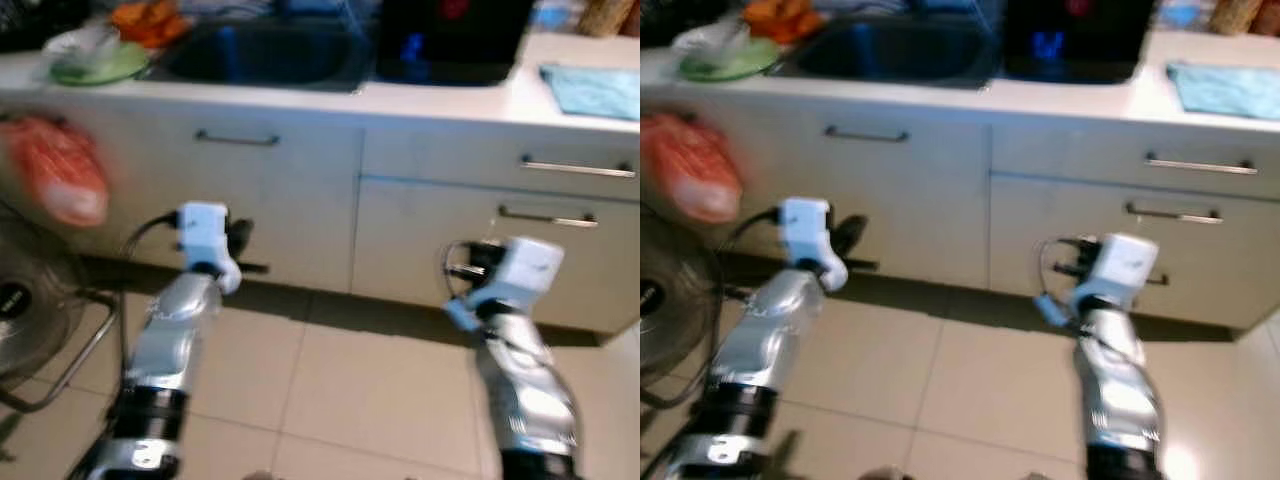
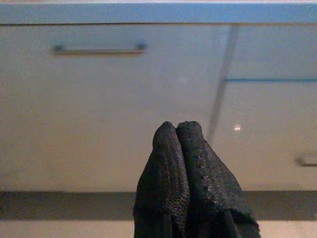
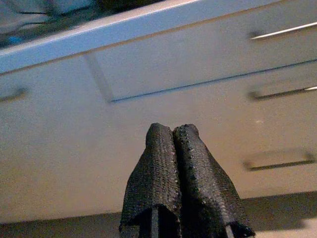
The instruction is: Kitchen organization
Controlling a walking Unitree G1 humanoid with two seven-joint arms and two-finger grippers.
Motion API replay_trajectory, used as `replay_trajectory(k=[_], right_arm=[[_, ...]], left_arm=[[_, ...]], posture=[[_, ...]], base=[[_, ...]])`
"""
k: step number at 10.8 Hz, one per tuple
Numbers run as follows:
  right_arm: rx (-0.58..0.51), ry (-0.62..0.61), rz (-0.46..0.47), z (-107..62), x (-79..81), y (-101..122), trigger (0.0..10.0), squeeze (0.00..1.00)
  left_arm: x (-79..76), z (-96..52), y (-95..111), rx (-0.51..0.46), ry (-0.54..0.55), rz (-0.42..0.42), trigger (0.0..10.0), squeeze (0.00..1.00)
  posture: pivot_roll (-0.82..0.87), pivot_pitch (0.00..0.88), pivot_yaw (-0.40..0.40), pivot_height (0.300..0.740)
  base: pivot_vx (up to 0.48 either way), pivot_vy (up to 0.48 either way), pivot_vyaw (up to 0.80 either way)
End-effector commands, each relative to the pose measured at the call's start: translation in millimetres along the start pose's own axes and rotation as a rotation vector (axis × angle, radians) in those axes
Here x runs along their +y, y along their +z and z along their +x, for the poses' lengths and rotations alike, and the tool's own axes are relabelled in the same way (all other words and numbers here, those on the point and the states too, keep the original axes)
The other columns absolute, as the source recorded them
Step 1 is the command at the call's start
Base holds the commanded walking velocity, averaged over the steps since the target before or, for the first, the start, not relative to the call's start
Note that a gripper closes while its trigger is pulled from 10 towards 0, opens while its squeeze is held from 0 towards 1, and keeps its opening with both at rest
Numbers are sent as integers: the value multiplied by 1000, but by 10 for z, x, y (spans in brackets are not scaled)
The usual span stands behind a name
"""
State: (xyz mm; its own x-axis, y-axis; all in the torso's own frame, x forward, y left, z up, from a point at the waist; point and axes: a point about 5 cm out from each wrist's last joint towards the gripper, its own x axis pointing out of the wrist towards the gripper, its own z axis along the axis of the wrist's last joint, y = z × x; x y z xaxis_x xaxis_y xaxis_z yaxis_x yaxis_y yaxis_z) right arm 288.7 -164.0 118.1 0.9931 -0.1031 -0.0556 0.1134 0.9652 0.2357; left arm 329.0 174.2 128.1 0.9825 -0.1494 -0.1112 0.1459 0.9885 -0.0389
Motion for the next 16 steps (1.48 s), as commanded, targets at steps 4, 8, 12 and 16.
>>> replay_trajectory(k=[4,8,12,16], right_arm=[[-2,-20,-4,5,-55,18,10000,0],[6,-21,-2,-5,-64,0,10000,0],[14,-41,-73,-19,-49,-23,10000,0],[36,-98,-79,16,-62,-6,10000,0]], left_arm=[[55,40,-22,-13,36,-24,10000,0],[70,25,-3,-43,22,-61,10000,0],[70,19,27,-65,5,-68,10000,0],[62,16,26,-73,-3,-74,10000,0]], posture=[[30,52,70,740],[30,58,70,740],[29,61,67,740],[28,60,64,740]], base=[[0,0,-400],[0,0,-800],[0,0,-400],[286,0,0]])
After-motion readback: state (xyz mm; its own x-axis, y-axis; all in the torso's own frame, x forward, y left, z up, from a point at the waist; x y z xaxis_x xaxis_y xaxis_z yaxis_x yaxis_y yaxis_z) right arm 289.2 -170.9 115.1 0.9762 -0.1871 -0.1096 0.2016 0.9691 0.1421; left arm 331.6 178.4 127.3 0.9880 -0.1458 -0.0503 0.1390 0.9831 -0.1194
